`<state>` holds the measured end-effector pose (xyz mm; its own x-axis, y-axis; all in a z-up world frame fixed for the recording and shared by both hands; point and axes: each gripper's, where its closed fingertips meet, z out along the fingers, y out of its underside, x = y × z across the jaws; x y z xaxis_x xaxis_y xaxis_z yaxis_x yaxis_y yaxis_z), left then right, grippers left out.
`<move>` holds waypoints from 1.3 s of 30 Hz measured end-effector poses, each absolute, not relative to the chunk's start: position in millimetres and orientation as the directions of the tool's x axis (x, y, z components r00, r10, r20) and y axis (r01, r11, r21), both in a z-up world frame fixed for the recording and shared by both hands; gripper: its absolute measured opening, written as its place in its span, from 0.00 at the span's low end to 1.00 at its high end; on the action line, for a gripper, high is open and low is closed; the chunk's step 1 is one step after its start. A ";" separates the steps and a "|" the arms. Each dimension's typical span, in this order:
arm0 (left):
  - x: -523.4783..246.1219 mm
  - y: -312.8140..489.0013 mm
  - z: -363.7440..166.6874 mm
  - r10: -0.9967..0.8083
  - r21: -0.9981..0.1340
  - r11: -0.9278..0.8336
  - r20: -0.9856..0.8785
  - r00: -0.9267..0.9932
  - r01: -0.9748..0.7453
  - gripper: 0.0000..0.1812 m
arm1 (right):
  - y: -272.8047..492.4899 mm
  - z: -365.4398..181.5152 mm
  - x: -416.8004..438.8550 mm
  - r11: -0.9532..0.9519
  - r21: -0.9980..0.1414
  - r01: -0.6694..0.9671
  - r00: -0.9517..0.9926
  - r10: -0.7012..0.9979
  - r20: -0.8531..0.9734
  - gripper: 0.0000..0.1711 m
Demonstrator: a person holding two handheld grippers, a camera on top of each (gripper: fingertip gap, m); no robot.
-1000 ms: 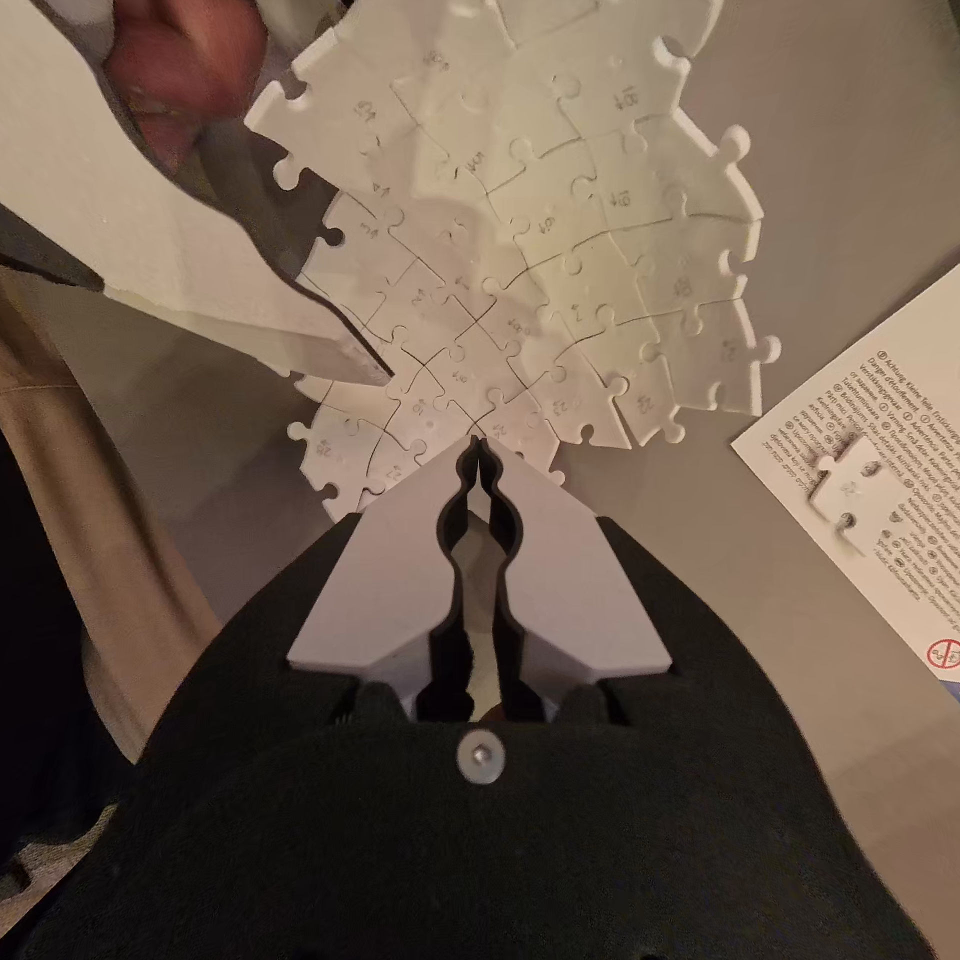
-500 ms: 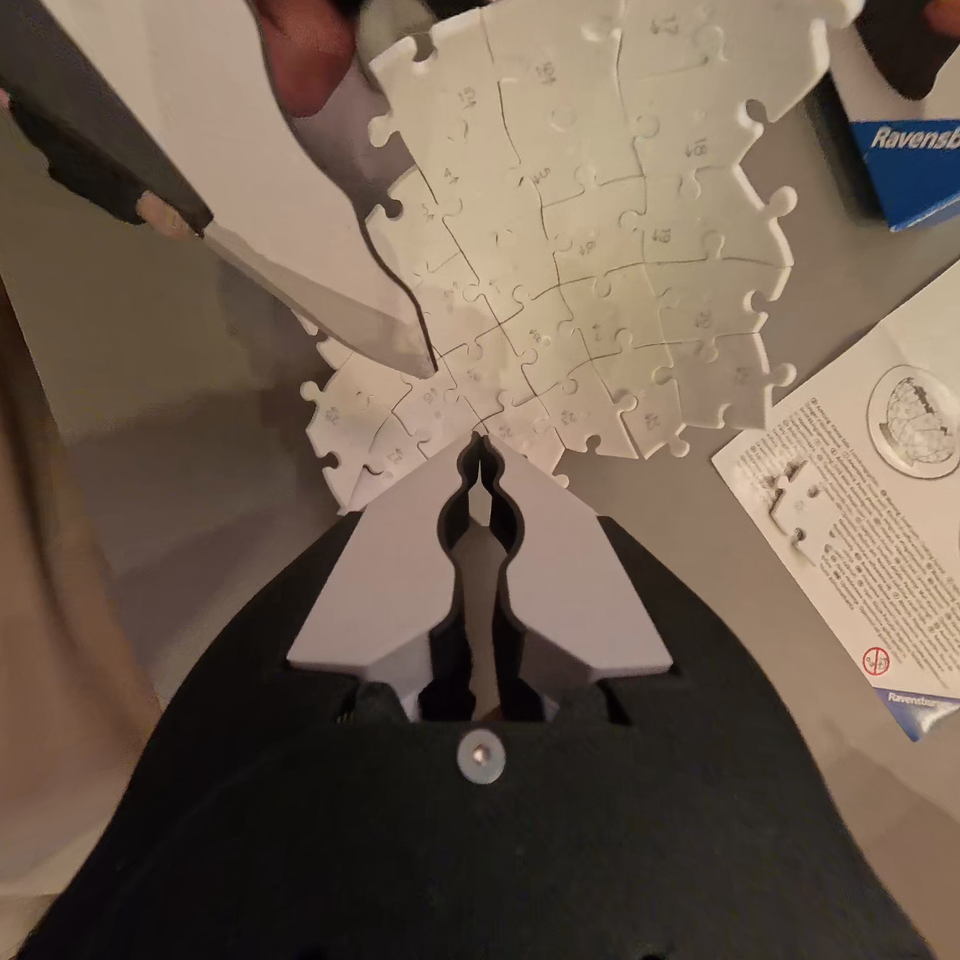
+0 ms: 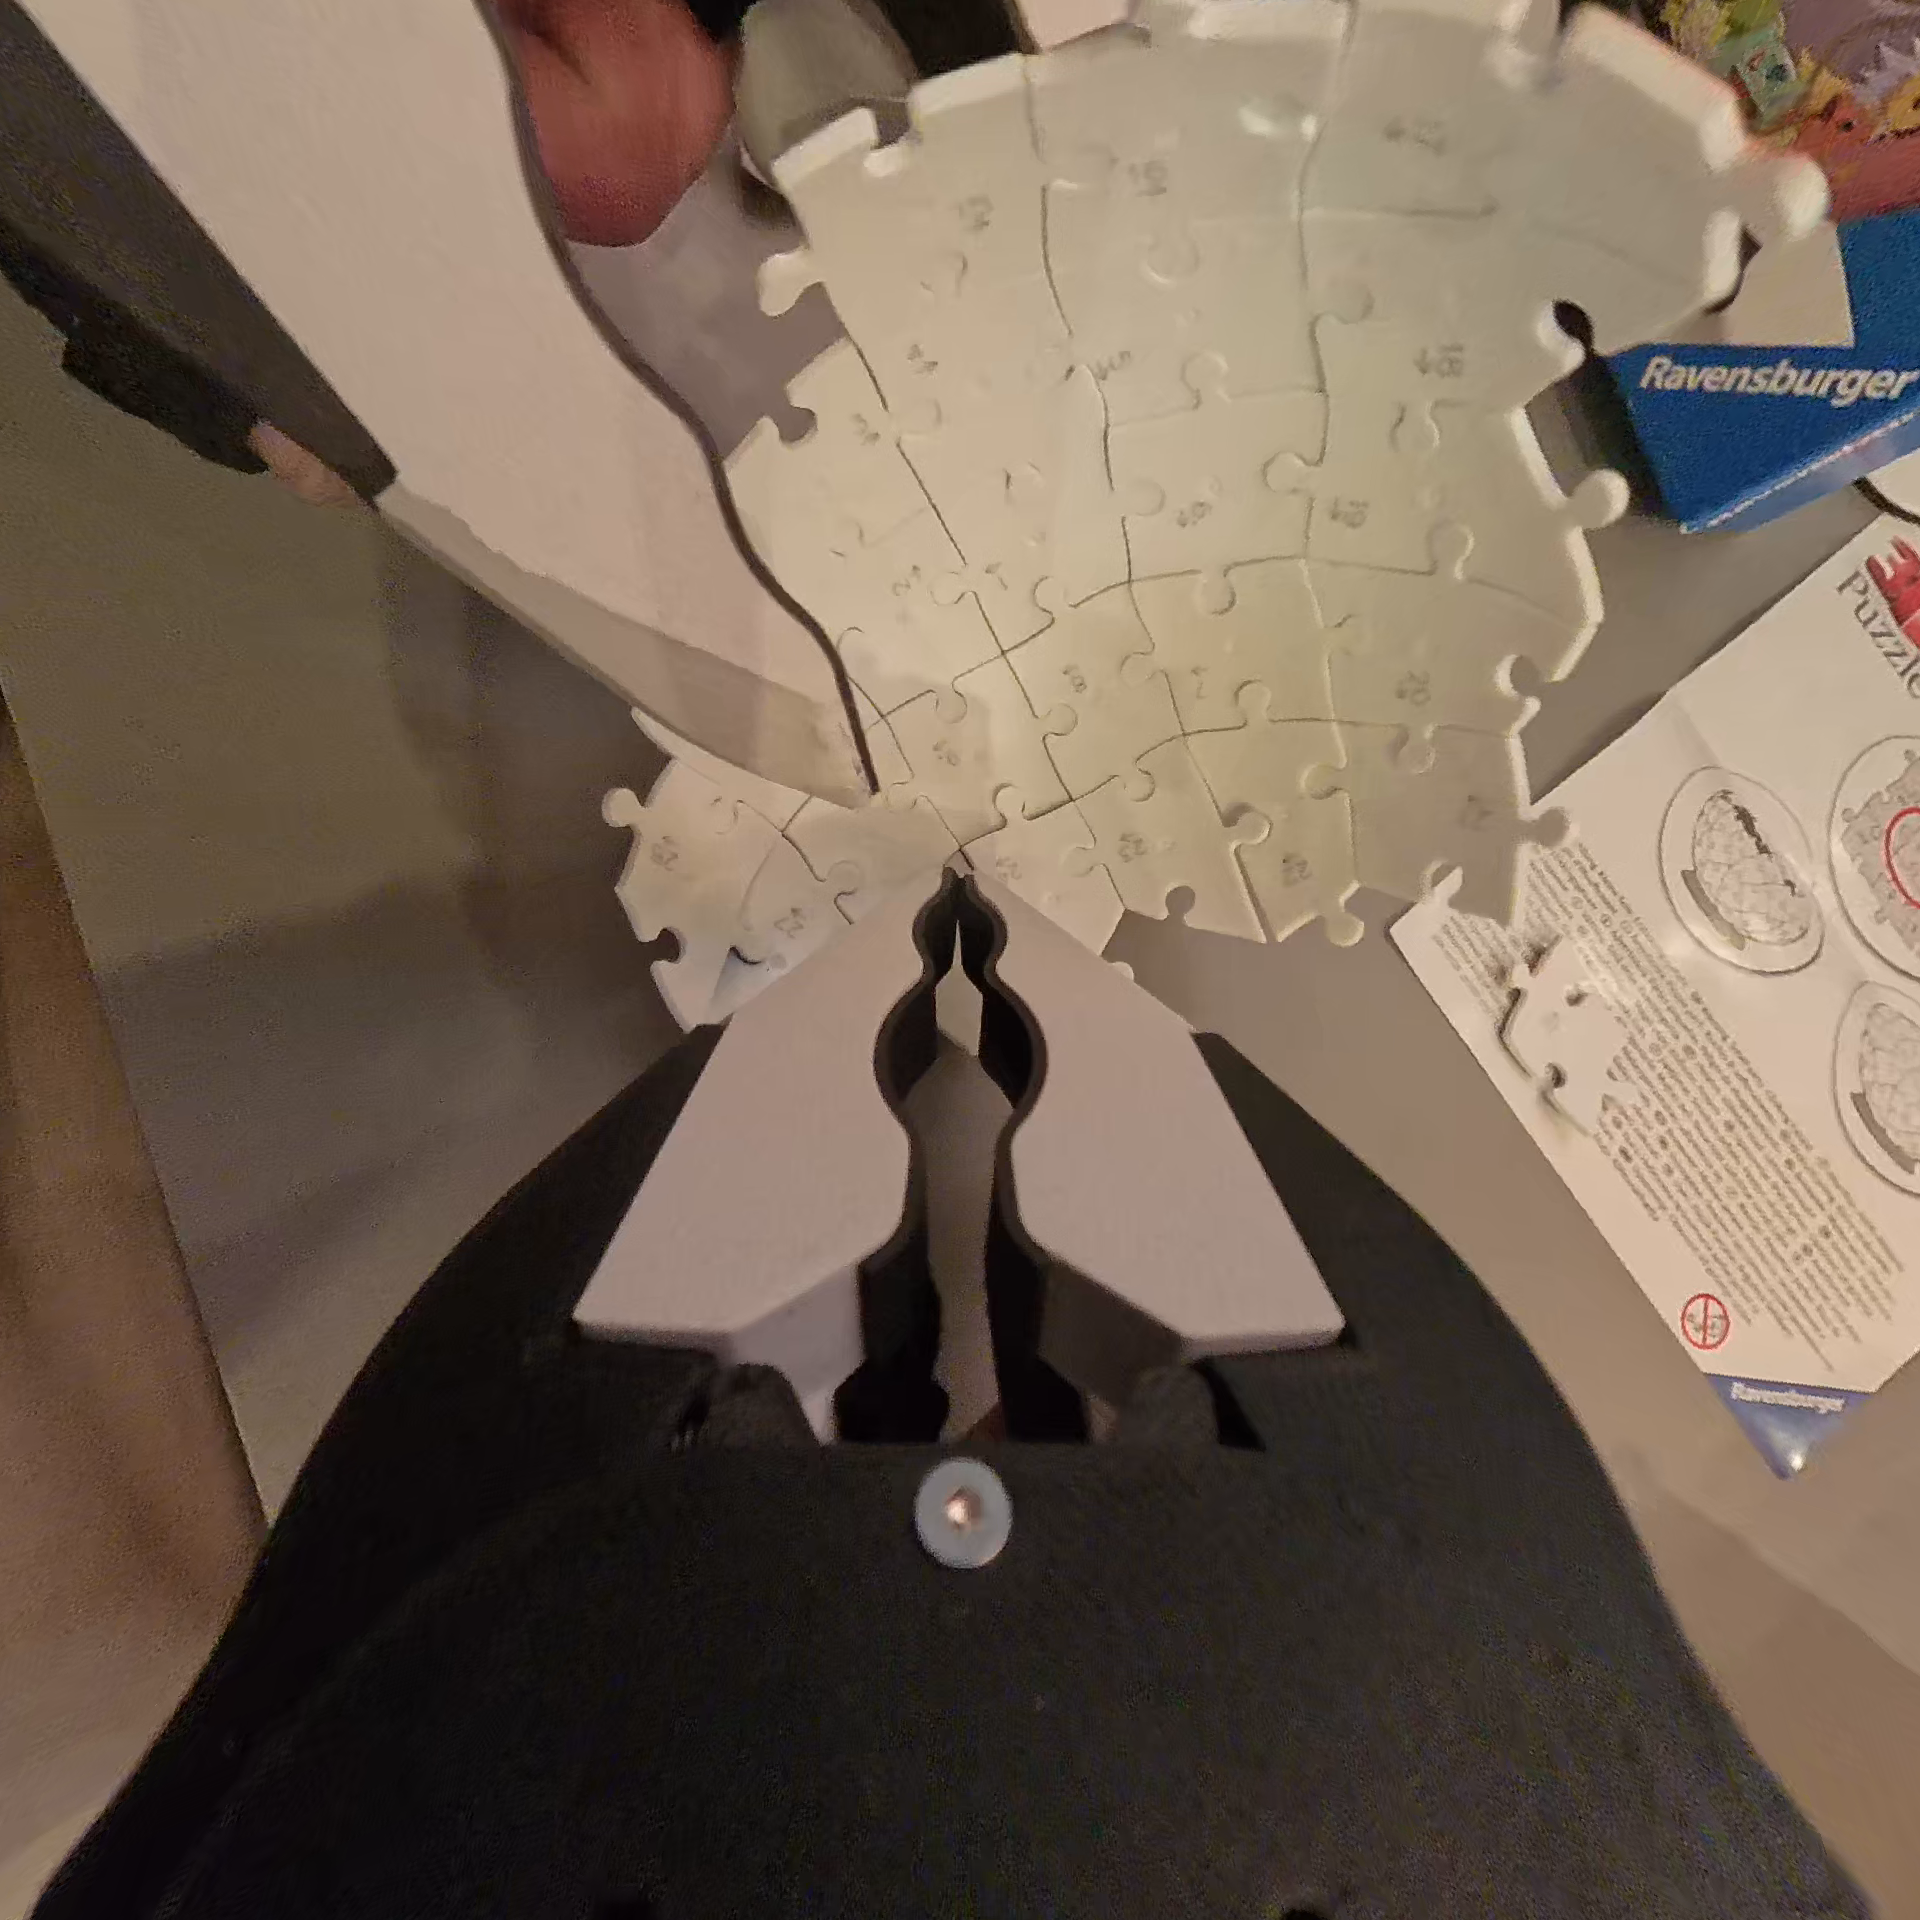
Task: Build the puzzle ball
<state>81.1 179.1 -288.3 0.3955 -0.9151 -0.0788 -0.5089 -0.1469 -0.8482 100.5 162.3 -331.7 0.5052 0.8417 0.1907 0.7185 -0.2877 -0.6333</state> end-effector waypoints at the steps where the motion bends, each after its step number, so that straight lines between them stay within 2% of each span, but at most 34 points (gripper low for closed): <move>1: 80.8 179.7 -289.5 -0.914 -0.846 -0.154 -0.074 0.398 -0.510 0.39 | 162.2 -331.4 101.9 -0.292 -0.630 0.720 0.506 0.842 0.189 0.00; 5: 79.0 183.1 -292.6 -0.910 -0.845 -0.170 -0.063 0.409 -0.508 0.39 | 164.9 -319.8 105.3 -0.324 -0.667 0.671 0.545 0.825 0.149 0.00; 11: 78.9 184.5 -294.9 -0.910 -0.844 -0.185 -0.046 0.412 -0.503 0.39 | 164.3 -330.8 115.3 -0.346 -0.624 0.700 0.551 0.818 0.165 0.00; 21: 84.4 175.2 -298.9 -0.917 -0.838 -0.170 -0.058 0.394 -0.518 0.39 | 159.5 -329.7 115.3 -0.366 -0.644 0.672 0.568 0.813 0.131 0.00; 24: 85.7 175.1 -298.3 -0.917 -0.842 -0.173 -0.051 0.395 -0.510 0.39 | 161.6 -309.4 117.4 -0.399 -0.704 0.588 0.624 0.777 0.081 0.00; 27: 85.8 175.4 -299.4 -0.918 -0.839 -0.179 -0.047 0.395 -0.514 0.39 | 159.9 -306.4 142.2 -0.470 -0.686 0.555 0.695 0.715 0.073 0.00; 30: 86.2 175.3 -299.7 -0.918 -0.837 -0.174 -0.051 0.392 -0.518 0.39 | 147.7 -313.2 163.9 -0.510 -0.634 0.581 0.682 0.730 0.039 0.12; 32: 85.7 176.3 -299.8 -0.917 -0.837 -0.178 -0.050 0.396 -0.517 0.39 | 139.0 -317.4 173.8 -0.504 -0.598 0.623 0.651 0.758 0.040 0.14; 39: 88.5 176.4 -300.0 -0.919 -0.836 -0.178 -0.048 0.392 -0.520 0.38 | 136.0 -330.0 164.4 -0.371 -0.582 0.723 0.497 0.865 0.067 0.14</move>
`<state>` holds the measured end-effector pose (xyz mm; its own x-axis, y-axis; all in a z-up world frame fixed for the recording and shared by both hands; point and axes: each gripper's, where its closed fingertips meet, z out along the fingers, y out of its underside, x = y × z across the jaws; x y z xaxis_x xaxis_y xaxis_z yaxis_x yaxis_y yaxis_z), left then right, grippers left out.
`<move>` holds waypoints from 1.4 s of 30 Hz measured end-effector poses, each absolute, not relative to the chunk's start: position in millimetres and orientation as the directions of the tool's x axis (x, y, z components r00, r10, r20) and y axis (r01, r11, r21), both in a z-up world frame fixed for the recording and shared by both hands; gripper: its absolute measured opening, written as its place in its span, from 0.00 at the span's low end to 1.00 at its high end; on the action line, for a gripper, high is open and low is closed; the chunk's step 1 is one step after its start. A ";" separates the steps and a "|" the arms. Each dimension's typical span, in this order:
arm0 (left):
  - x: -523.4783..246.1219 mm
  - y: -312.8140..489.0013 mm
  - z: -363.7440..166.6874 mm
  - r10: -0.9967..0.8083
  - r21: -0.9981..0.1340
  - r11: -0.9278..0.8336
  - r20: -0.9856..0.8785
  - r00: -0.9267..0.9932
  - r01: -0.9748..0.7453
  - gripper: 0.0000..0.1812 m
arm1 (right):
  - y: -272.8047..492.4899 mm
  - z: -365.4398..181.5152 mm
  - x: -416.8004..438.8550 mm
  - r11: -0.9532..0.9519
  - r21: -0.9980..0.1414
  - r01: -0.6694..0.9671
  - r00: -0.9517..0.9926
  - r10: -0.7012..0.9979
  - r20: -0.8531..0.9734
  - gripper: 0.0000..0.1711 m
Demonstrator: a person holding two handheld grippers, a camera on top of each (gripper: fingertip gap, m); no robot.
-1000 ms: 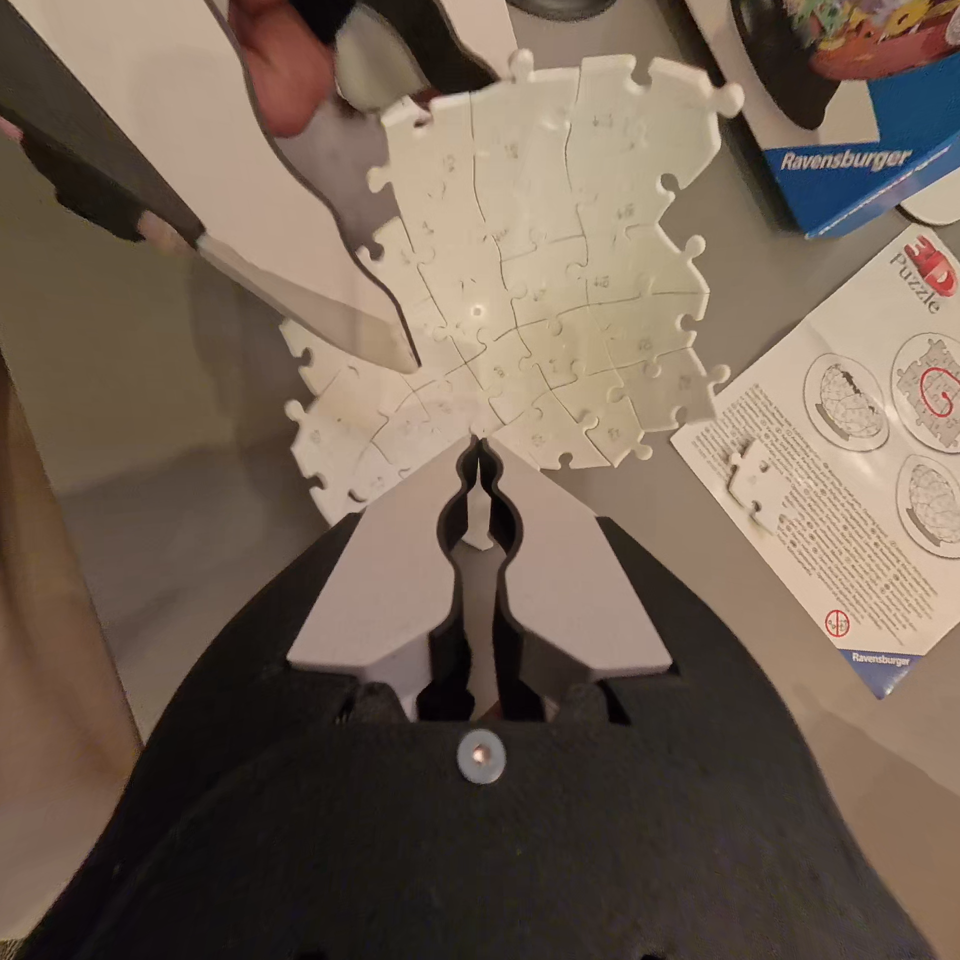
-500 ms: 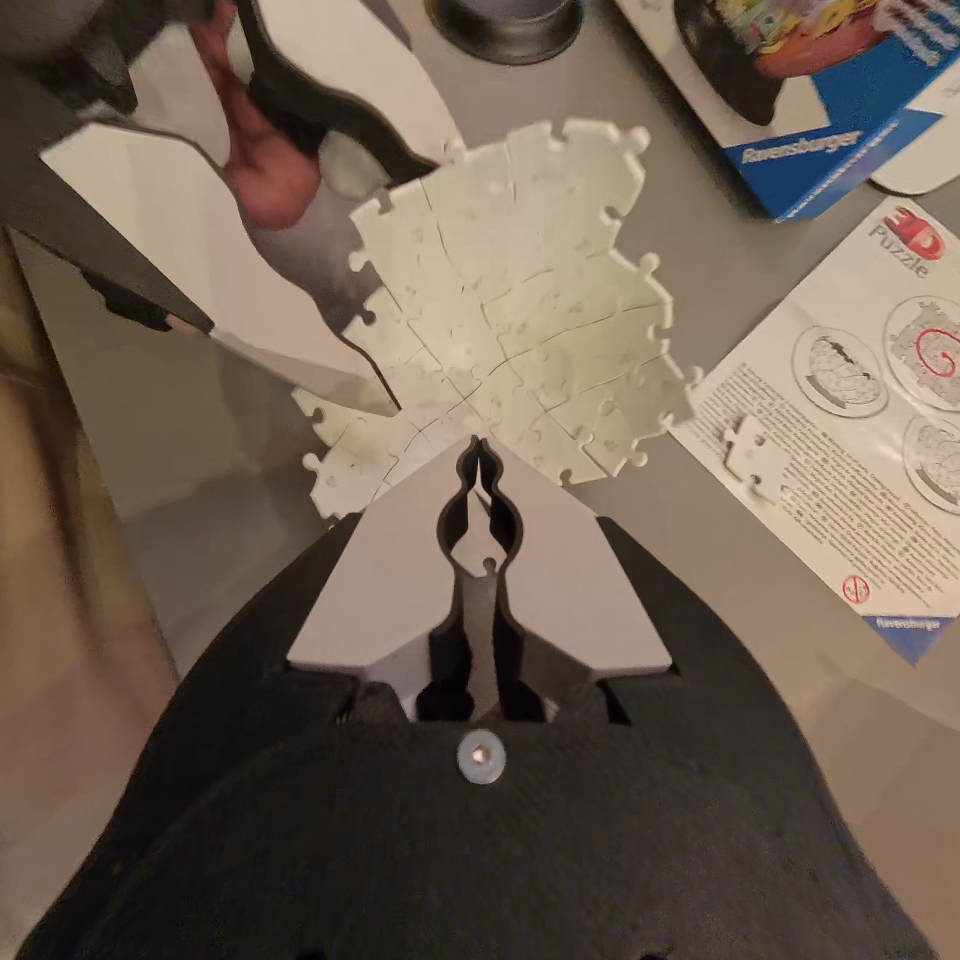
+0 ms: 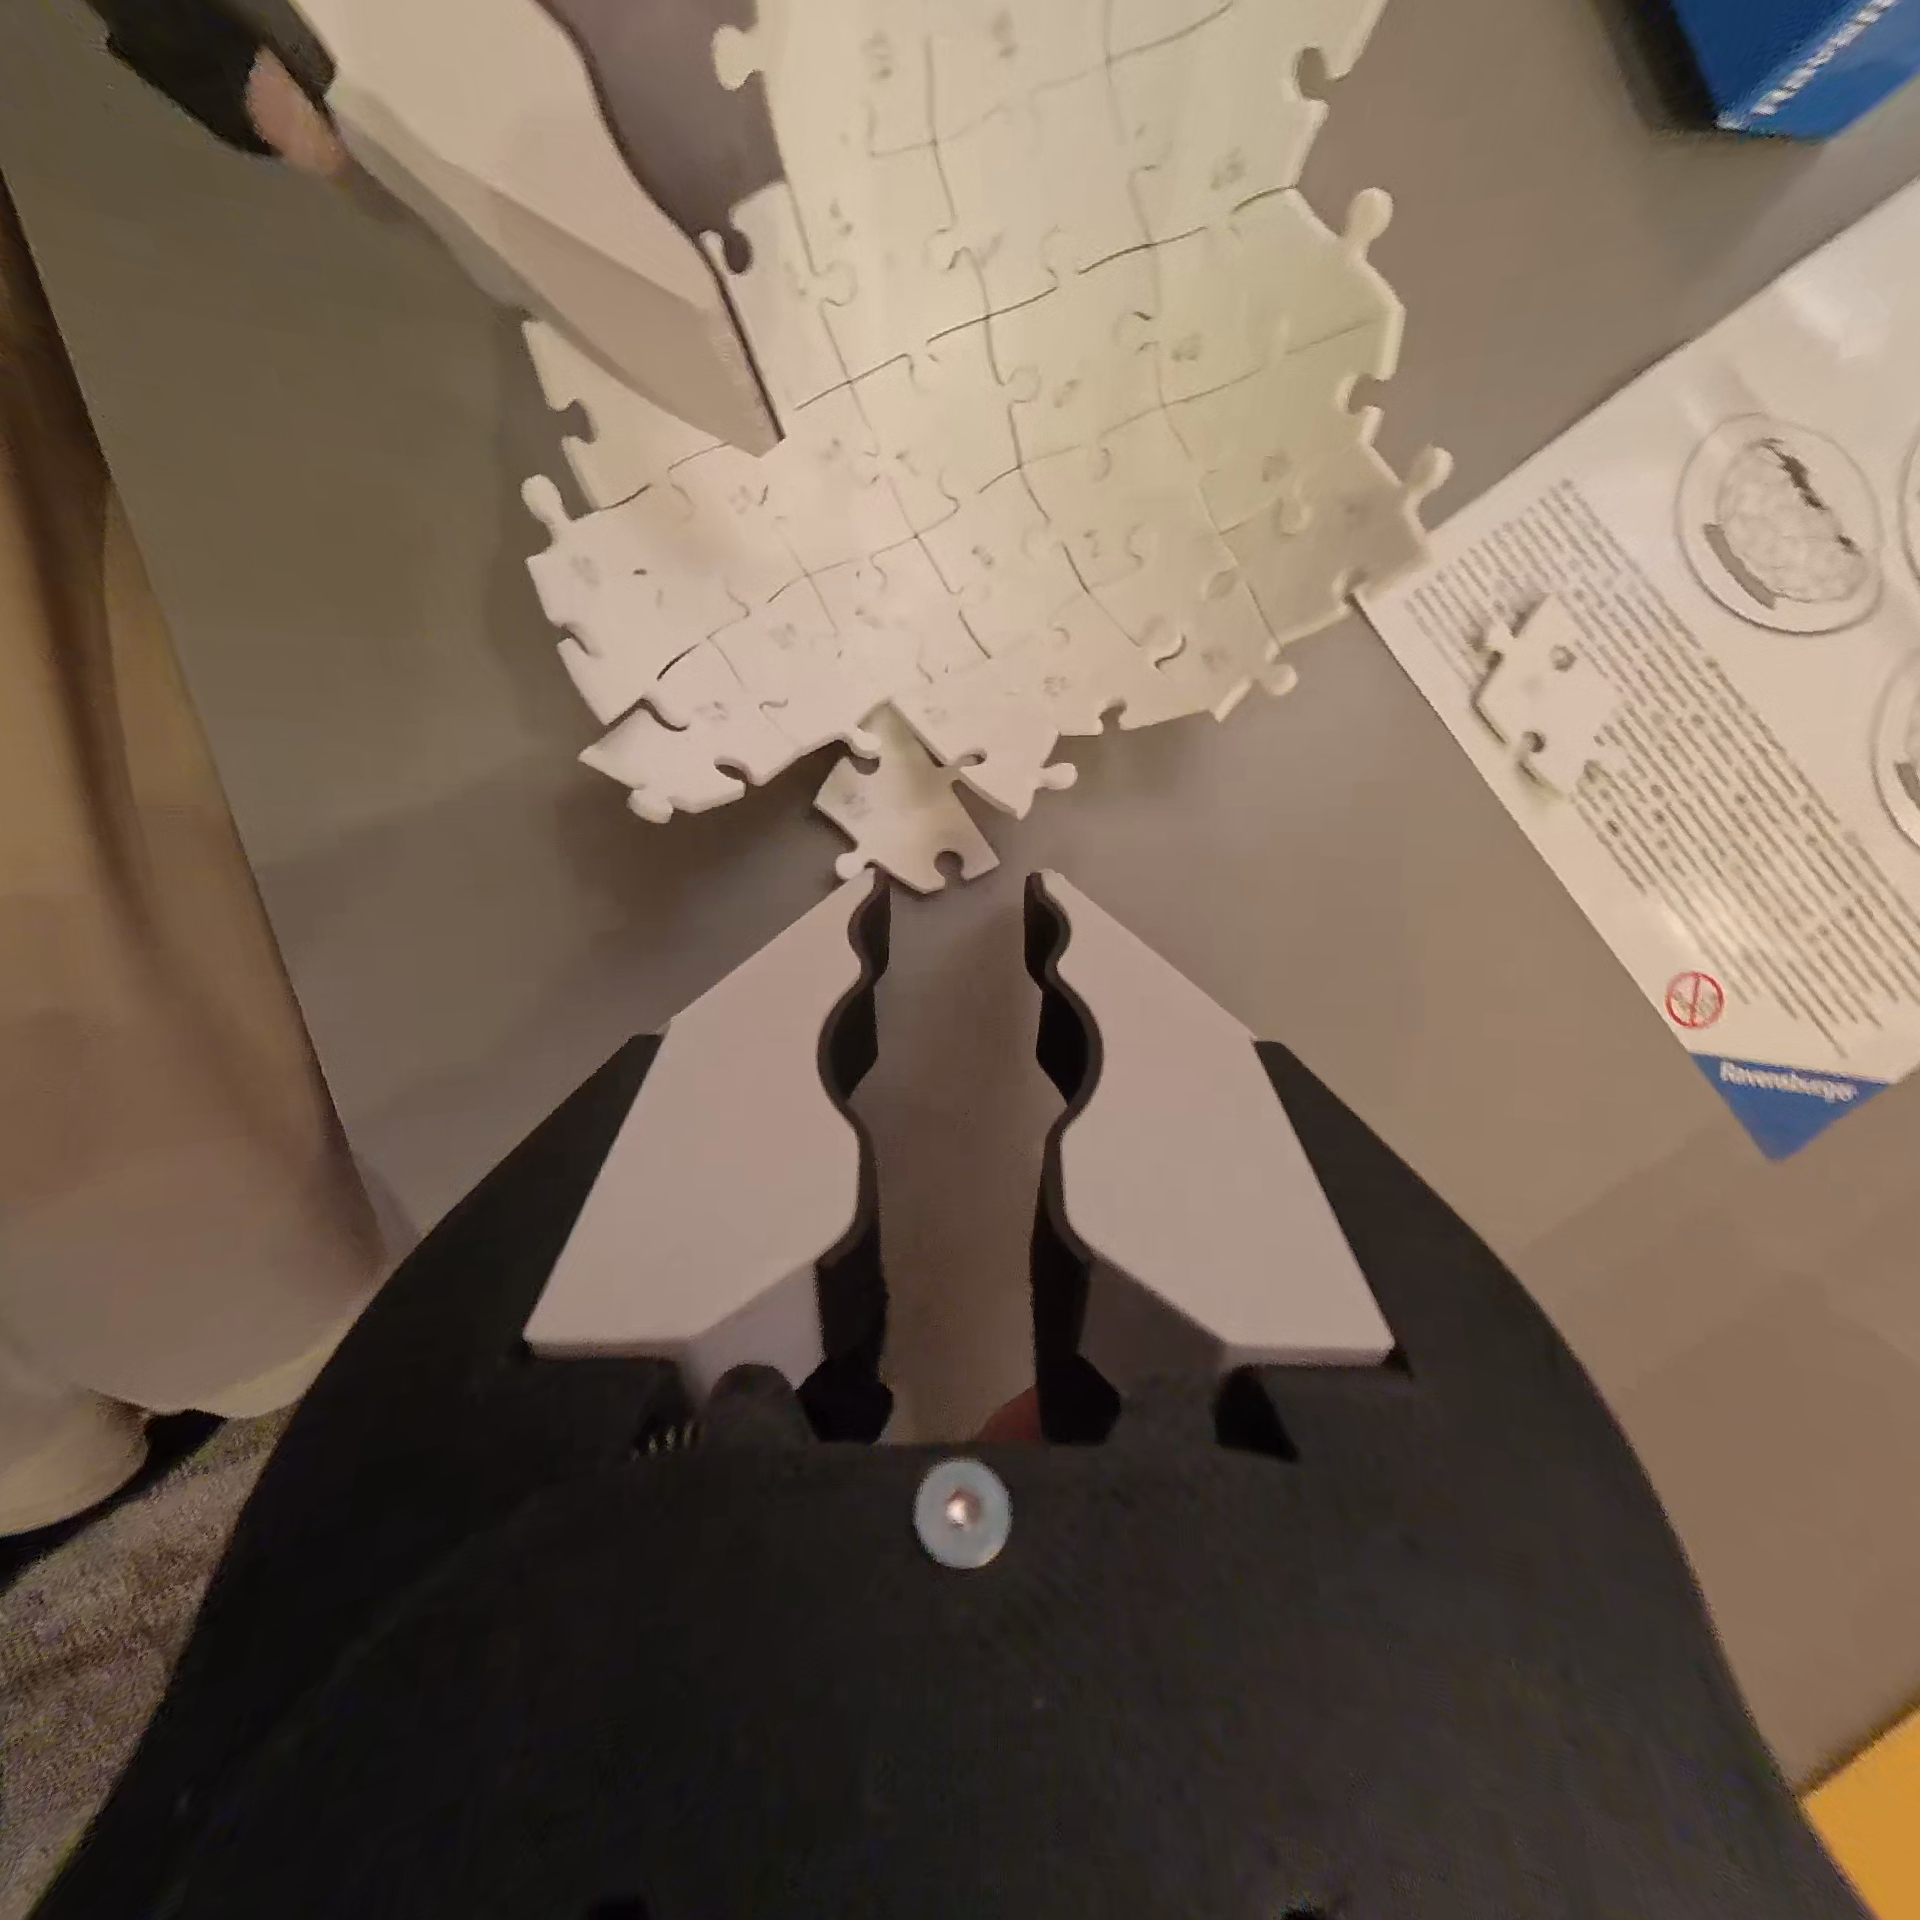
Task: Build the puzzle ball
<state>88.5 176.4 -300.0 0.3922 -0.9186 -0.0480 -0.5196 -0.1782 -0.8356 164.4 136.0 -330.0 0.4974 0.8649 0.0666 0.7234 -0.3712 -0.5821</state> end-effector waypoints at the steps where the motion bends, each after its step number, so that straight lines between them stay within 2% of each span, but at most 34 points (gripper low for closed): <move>1: 88.5 176.5 -300.1 -0.918 -0.835 -0.178 -0.049 0.393 -0.520 0.38 | 134.4 -332.3 163.3 -0.360 -0.574 0.736 0.479 0.876 0.064 0.14; 12: 88.6 184.4 -299.9 -0.907 -0.835 -0.219 -0.017 0.421 -0.505 0.31 | 131.6 -333.7 156.9 -0.326 -0.583 0.745 0.434 0.900 0.051 0.09; 34: 86.0 206.1 -300.3 -0.868 -0.811 -0.298 0.010 0.497 -0.503 0.14 | 113.0 -301.9 160.6 -0.308 -0.605 0.734 0.441 0.894 0.079 0.09; 42: 84.9 214.6 -301.8 -0.830 -0.783 -0.437 0.162 0.534 -0.442 0.20 | 112.8 -298.2 157.1 -0.299 -0.626 0.720 0.441 0.894 0.080 0.09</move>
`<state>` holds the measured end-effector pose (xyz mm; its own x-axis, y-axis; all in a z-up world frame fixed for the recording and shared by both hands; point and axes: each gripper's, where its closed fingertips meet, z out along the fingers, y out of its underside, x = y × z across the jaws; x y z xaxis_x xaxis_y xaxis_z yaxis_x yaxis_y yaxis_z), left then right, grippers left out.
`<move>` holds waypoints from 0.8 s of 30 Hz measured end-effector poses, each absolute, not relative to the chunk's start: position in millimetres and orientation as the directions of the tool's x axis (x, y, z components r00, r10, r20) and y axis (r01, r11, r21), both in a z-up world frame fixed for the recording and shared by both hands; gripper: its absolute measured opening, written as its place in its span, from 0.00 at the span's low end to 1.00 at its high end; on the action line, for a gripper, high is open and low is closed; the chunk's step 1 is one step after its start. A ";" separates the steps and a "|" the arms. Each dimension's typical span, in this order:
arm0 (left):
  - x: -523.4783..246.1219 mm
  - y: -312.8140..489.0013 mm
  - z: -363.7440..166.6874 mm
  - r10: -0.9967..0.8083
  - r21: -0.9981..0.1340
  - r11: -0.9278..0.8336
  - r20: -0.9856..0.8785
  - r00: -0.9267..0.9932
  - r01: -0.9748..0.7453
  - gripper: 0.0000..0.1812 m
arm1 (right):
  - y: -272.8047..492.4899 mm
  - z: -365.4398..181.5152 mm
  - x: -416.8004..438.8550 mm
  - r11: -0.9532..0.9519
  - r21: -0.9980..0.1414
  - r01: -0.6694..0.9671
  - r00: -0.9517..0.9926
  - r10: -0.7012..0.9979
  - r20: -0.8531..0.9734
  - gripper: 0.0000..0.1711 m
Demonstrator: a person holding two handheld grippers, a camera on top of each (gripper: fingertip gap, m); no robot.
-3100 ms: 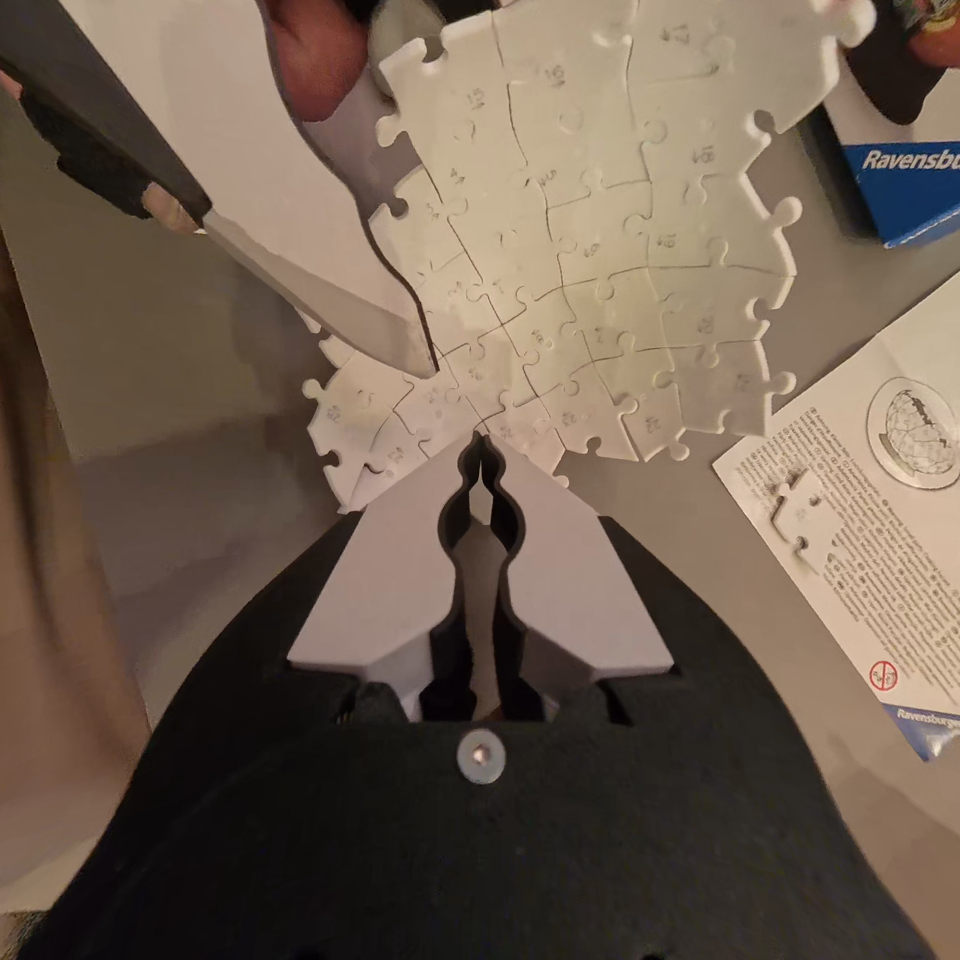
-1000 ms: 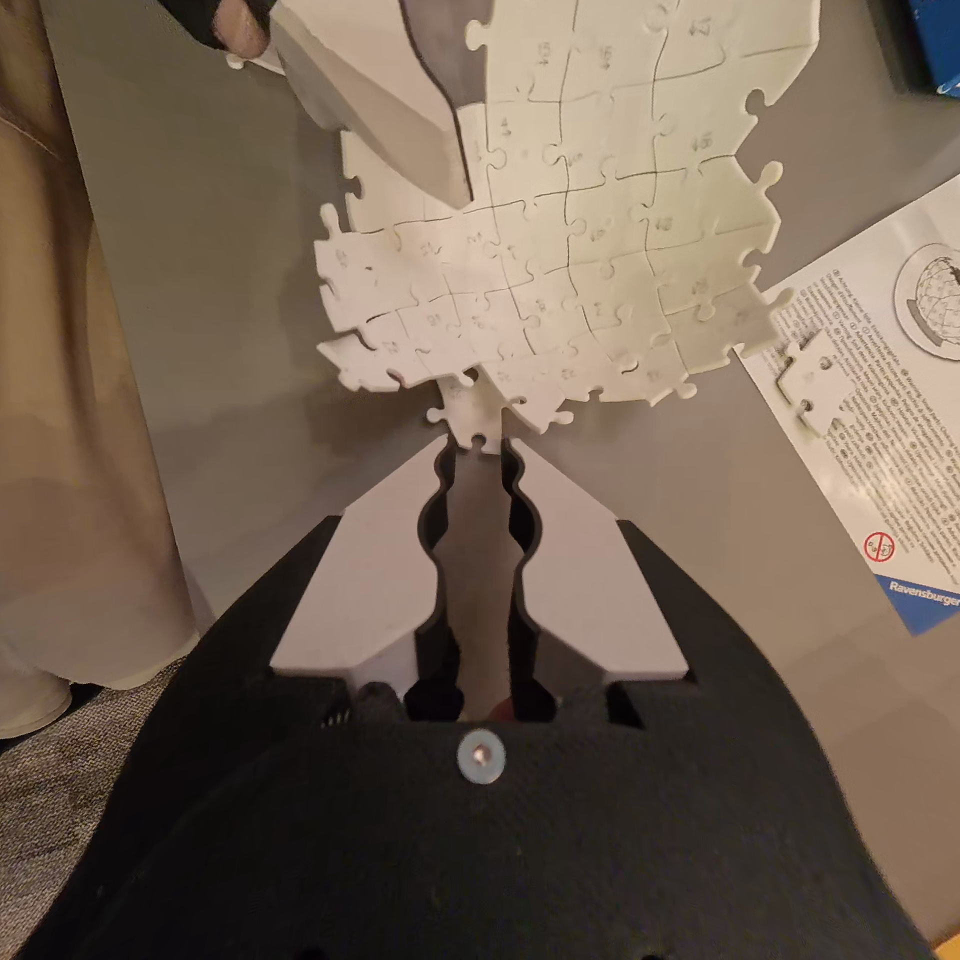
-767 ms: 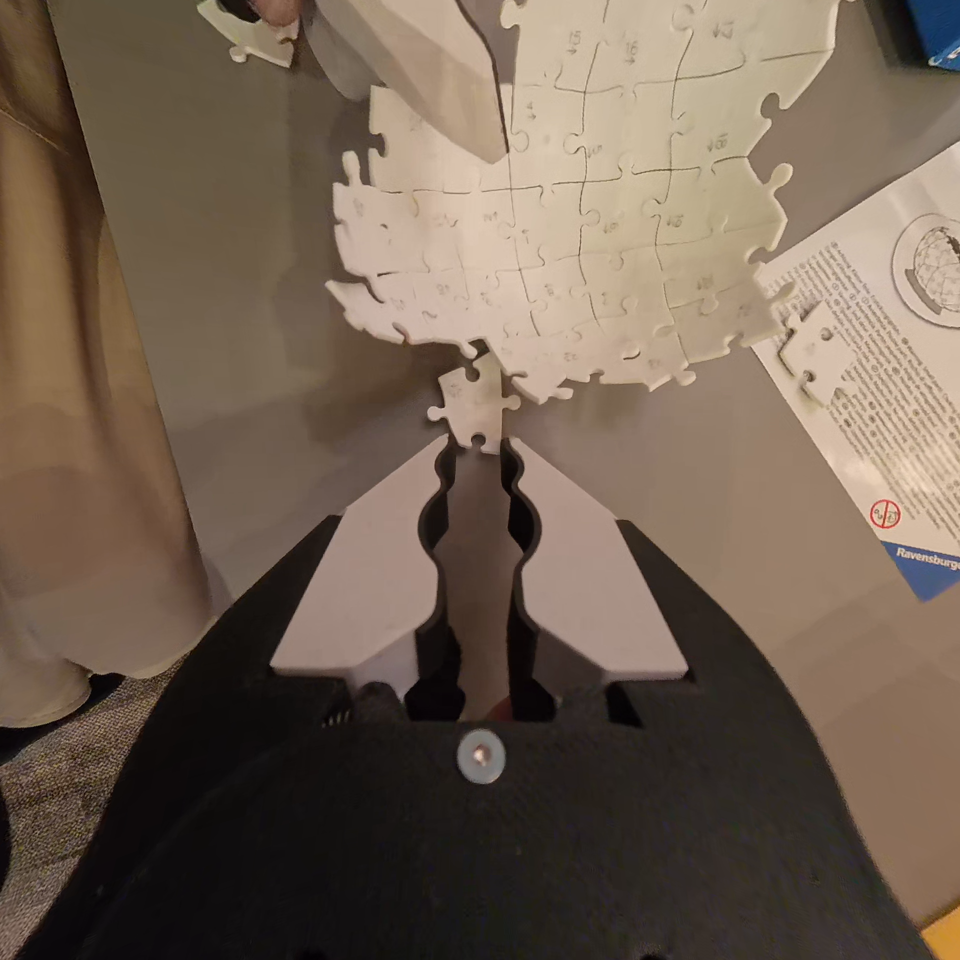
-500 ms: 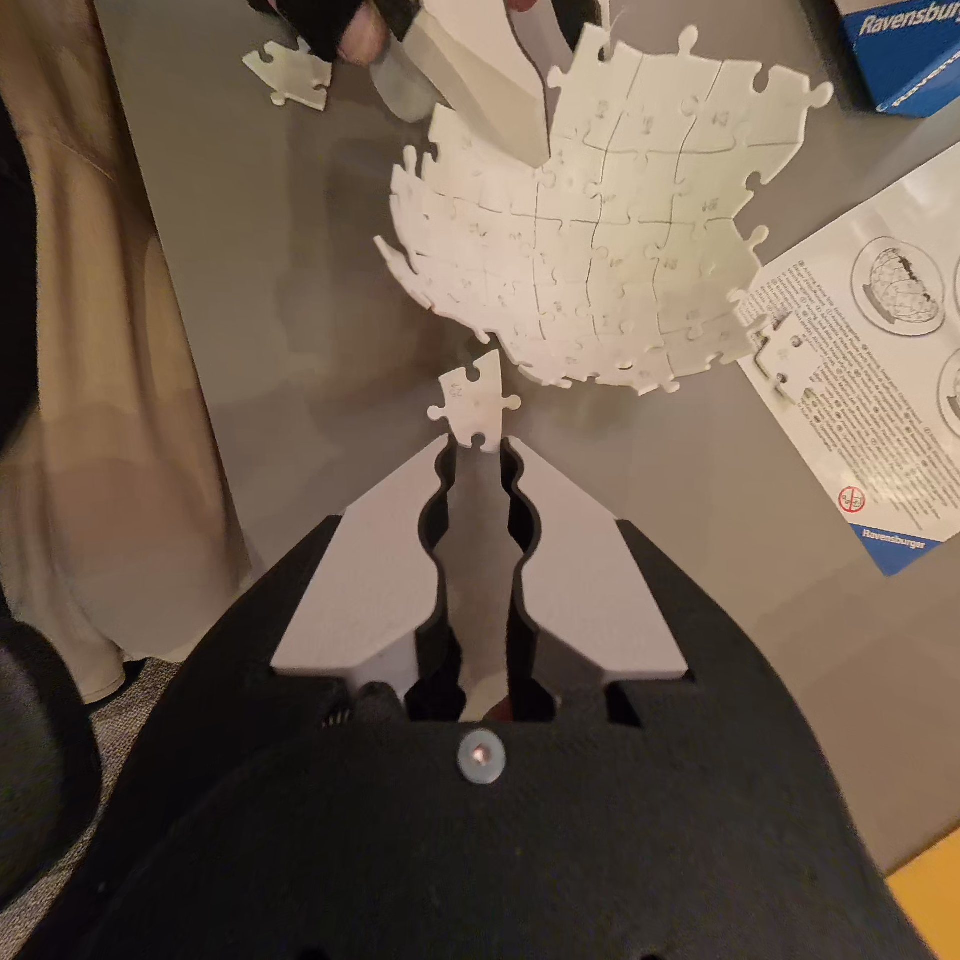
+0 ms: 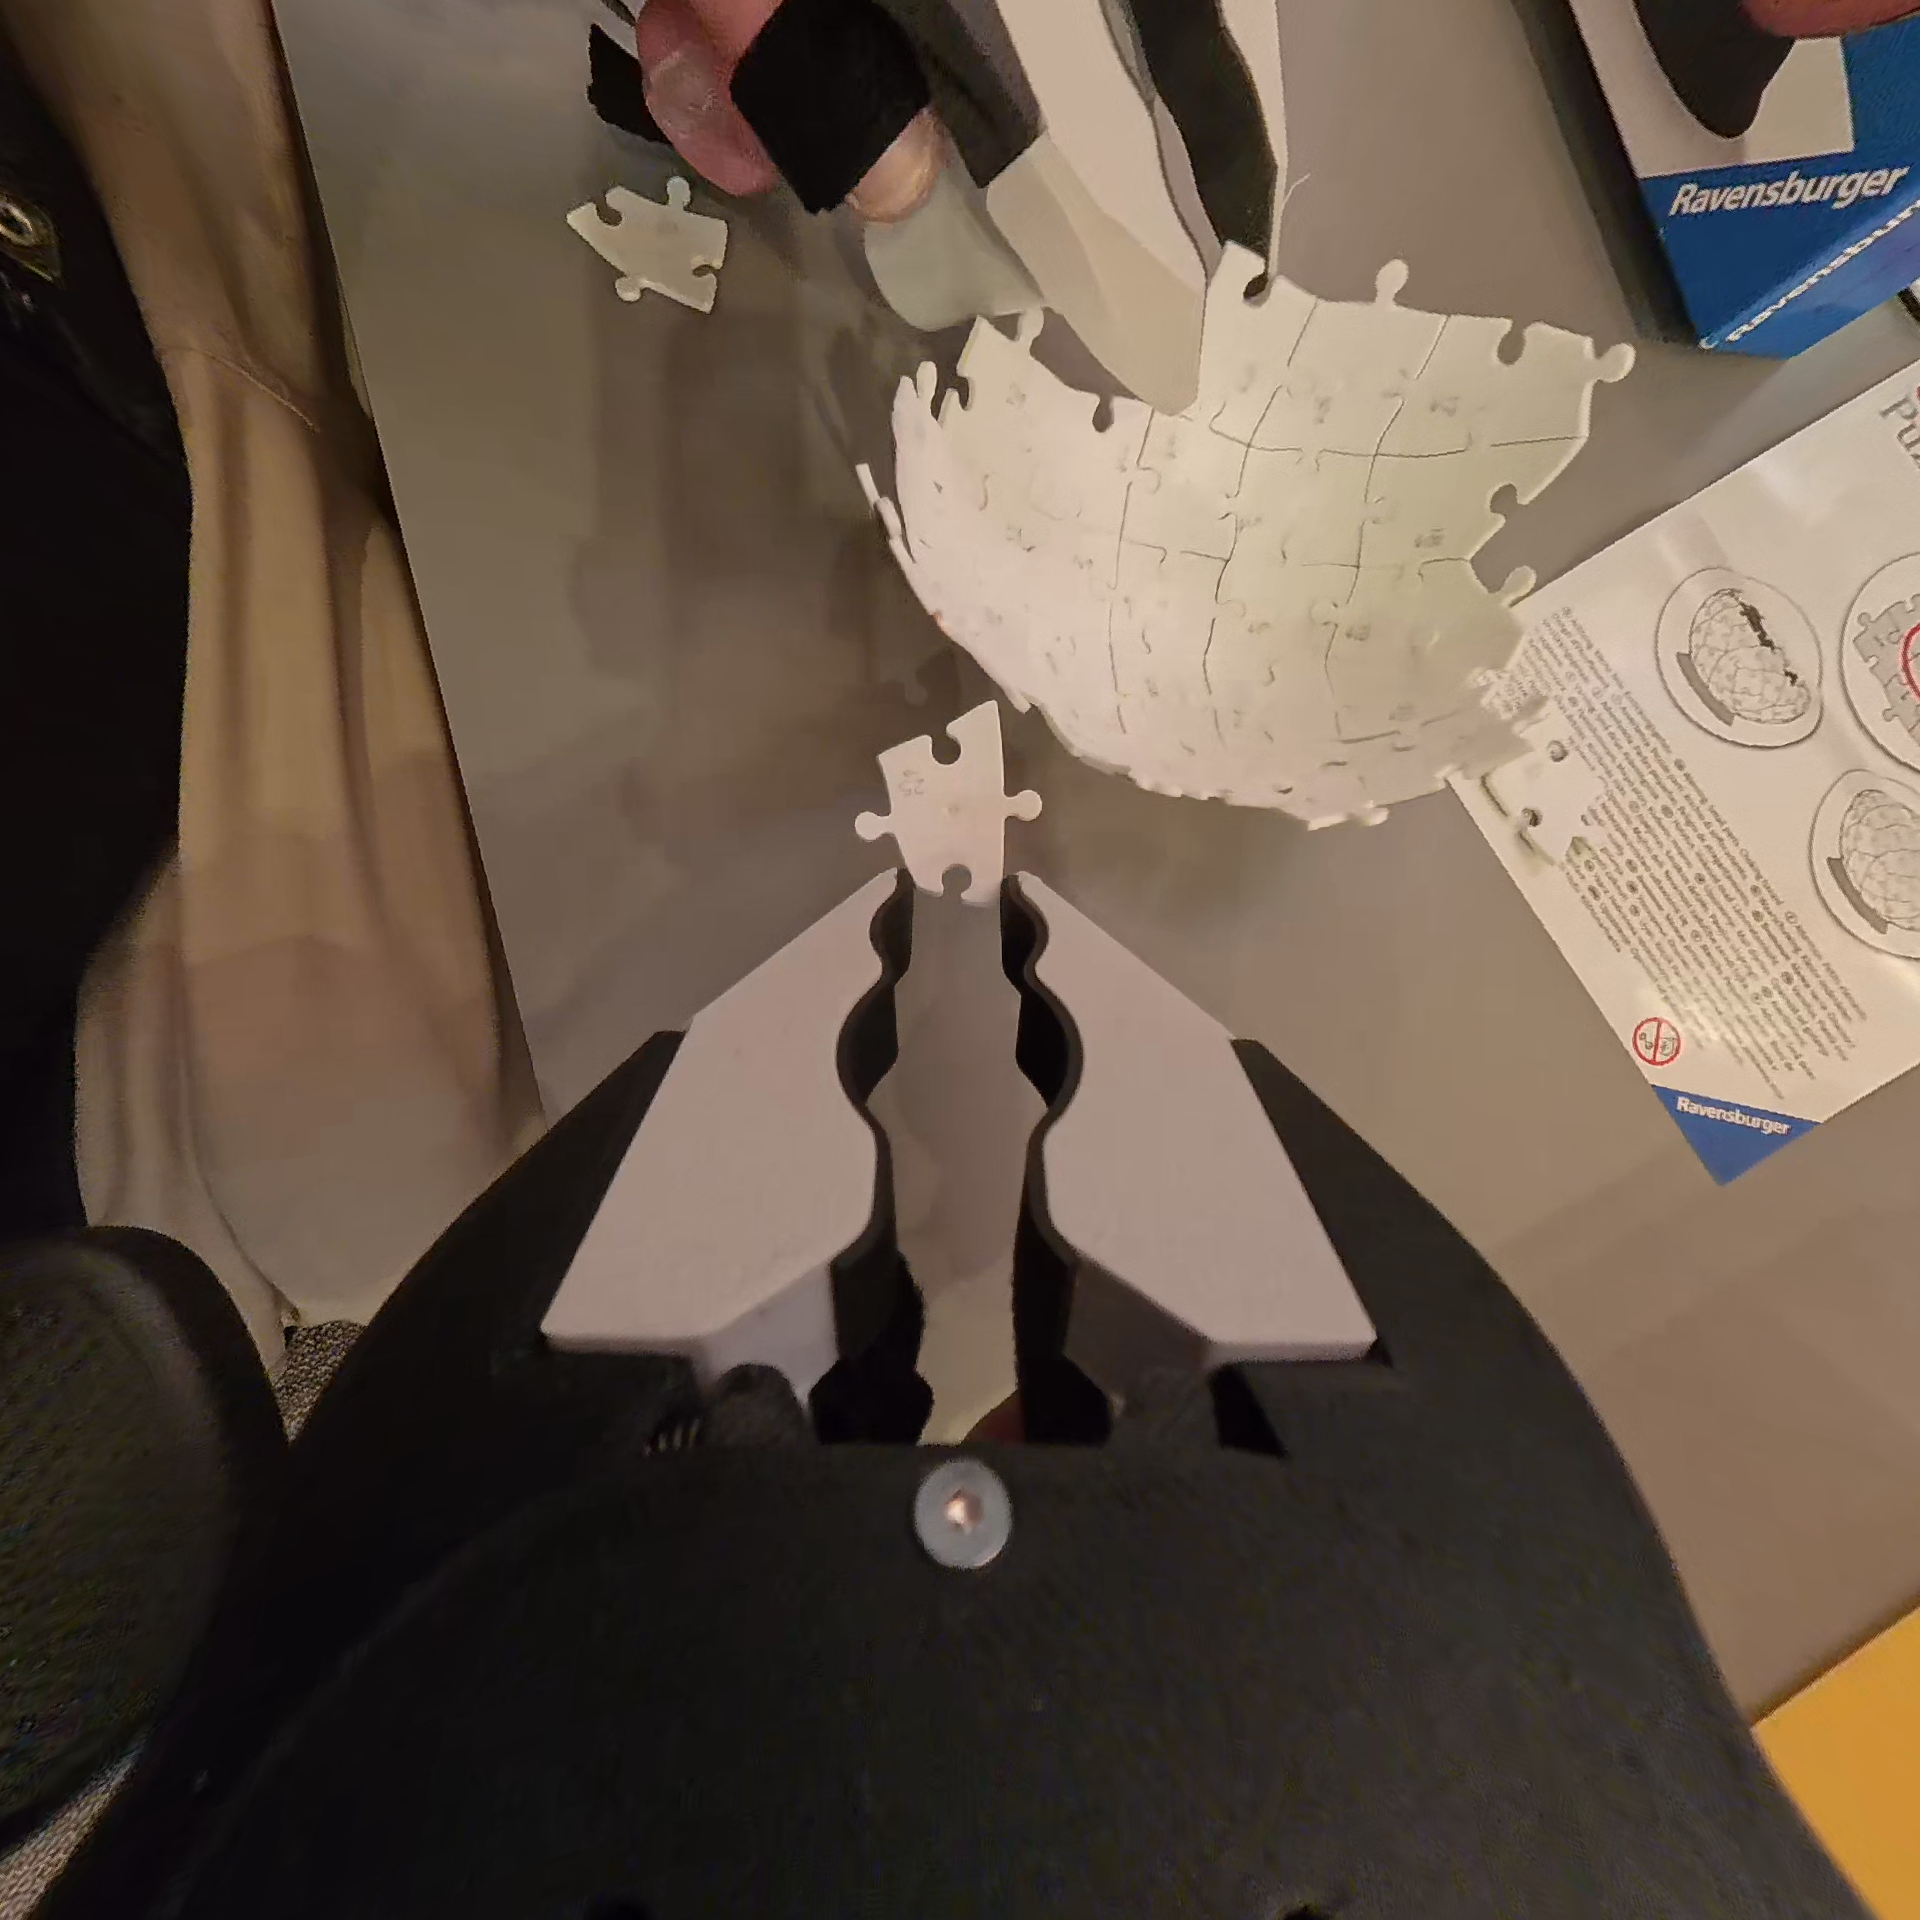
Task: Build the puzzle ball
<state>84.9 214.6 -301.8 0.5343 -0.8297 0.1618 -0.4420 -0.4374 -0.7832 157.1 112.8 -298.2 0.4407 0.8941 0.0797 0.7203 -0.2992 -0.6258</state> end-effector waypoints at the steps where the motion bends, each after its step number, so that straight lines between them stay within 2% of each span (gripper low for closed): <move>1: 85.0 215.0 -304.5 -0.825 -0.767 -0.461 0.186 0.533 -0.446 0.20 | 112.7 -298.5 157.0 -0.297 -0.625 0.722 0.439 0.895 0.082 0.09; 7: 88.2 218.2 -312.7 -0.780 -0.692 -0.579 0.315 0.540 -0.432 0.12 | 113.7 -294.3 161.5 -0.295 -0.630 0.719 0.446 0.890 0.093 0.09; 11: 92.2 219.7 -314.1 -0.786 -0.678 -0.579 0.314 0.533 -0.453 0.06 | 113.3 -286.9 163.9 -0.294 -0.634 0.716 0.454 0.885 0.103 0.09; 24: 103.9 220.1 -299.8 -0.836 -0.748 -0.449 0.158 0.526 -0.489 0.02 | 112.0 -287.9 158.0 -0.385 -0.627 0.677 0.553 0.828 0.088 0.09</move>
